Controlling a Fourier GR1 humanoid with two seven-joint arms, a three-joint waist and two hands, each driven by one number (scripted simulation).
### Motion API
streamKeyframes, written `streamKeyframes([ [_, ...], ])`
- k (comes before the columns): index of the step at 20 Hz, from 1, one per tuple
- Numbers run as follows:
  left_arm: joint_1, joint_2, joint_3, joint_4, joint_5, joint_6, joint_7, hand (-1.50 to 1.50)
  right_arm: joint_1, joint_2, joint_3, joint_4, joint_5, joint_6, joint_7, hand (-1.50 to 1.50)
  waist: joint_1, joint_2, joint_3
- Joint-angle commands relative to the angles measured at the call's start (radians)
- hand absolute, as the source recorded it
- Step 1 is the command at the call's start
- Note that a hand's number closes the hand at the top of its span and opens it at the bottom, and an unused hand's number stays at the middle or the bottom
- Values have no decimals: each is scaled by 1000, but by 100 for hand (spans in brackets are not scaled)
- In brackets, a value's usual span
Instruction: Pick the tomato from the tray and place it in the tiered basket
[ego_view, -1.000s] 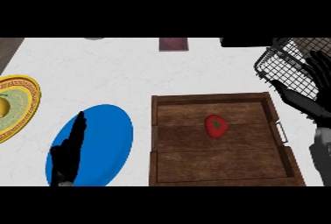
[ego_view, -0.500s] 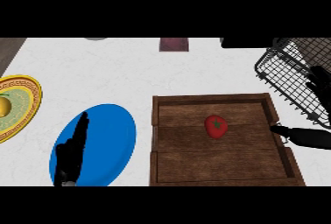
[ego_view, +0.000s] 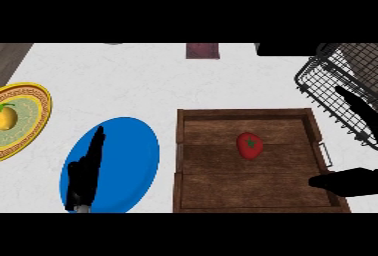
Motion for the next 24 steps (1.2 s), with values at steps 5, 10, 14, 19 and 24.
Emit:
streamKeyframes([
  [5, 11, -27, 3, 19, -9, -13, 2, 0, -216, 130, 216, -69, 278, 40, 430, -150, 12, 7, -1],
  [10, -5, -36, -14, 6, -46, -2, 58, 0, -255, 253, 302, 42, 415, 90, 427, -150, 9, 7, 0],
  [14, 6, -22, 29, 37, -19, -33, -8, 0, -244, 272, 385, 79, 476, 149, 497, -150, 6, 5, -1],
  [19, -30, -18, 53, 94, -20, -48, 1, 0, -305, 295, 340, 194, 405, 249, 492, -150, 3, 8, -1],
  [24, -13, 7, 69, 26, -4, -89, 39, 0, -342, 439, 354, 210, 440, 272, 544, -150, 1, 6, 0],
])
